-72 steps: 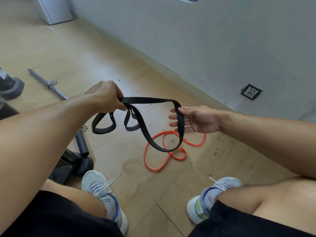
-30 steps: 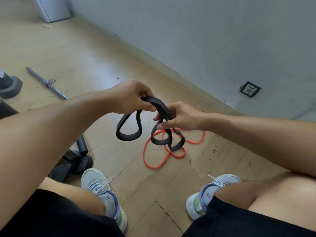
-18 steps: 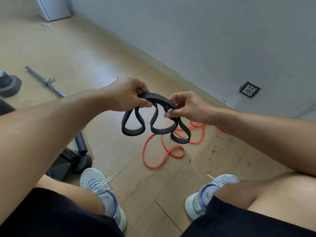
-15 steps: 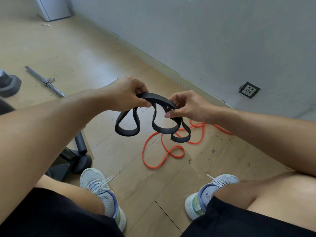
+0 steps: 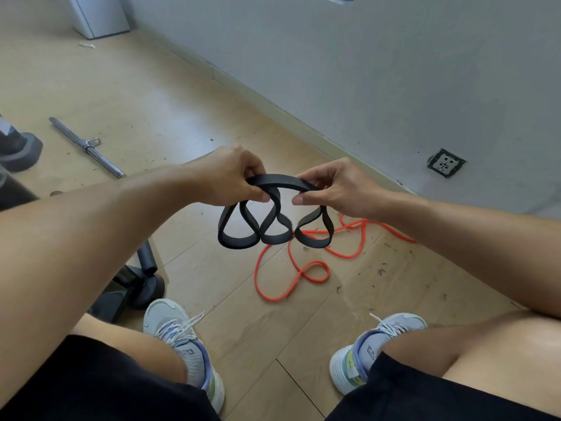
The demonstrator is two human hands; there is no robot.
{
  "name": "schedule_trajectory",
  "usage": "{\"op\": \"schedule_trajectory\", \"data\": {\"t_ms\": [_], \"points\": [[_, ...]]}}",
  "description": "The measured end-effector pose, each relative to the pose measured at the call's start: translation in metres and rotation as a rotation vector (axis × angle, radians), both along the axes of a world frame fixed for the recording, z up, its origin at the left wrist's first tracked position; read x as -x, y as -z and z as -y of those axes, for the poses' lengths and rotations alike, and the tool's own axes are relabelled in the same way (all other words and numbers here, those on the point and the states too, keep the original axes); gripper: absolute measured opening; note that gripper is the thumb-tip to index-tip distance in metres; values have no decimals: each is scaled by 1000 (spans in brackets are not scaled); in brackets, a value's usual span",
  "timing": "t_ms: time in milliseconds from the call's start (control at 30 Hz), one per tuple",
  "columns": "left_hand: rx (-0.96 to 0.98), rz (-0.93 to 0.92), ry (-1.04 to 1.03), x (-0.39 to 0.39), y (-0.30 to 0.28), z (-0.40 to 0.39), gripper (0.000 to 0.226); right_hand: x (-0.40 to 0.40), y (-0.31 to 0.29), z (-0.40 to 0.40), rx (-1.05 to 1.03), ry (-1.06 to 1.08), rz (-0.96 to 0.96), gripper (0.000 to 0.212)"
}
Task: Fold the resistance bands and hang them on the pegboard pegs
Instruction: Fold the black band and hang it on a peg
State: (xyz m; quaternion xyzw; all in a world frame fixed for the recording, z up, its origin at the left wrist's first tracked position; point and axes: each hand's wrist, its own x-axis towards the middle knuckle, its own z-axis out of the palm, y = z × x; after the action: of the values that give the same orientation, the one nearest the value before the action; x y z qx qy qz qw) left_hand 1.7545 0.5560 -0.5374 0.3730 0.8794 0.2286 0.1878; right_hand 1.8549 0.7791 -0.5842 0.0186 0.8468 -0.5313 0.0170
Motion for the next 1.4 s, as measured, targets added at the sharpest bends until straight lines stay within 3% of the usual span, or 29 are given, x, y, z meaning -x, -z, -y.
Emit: {"op": "schedule_trajectory", "data": {"t_ms": [433,633,900,1267,1400], "points": [[-35,-2,66,-6,-2,-5,10,-4,-16,25,-155,4,-37,23],[-56,-7,92,-9,-2,-7,12,-5,-7,23,-134,-36,98,21],[-78,-37,101,-11,-6,-8,14,-9,-7,24,-106,-4,79,30],[-156,-13,72,-14,-10,-10,18,-7,-4,30,-72,66,19,18],[-187,4,51,-13,-13,-10,17,-5,-1,33,-43,10,86,21]]}}
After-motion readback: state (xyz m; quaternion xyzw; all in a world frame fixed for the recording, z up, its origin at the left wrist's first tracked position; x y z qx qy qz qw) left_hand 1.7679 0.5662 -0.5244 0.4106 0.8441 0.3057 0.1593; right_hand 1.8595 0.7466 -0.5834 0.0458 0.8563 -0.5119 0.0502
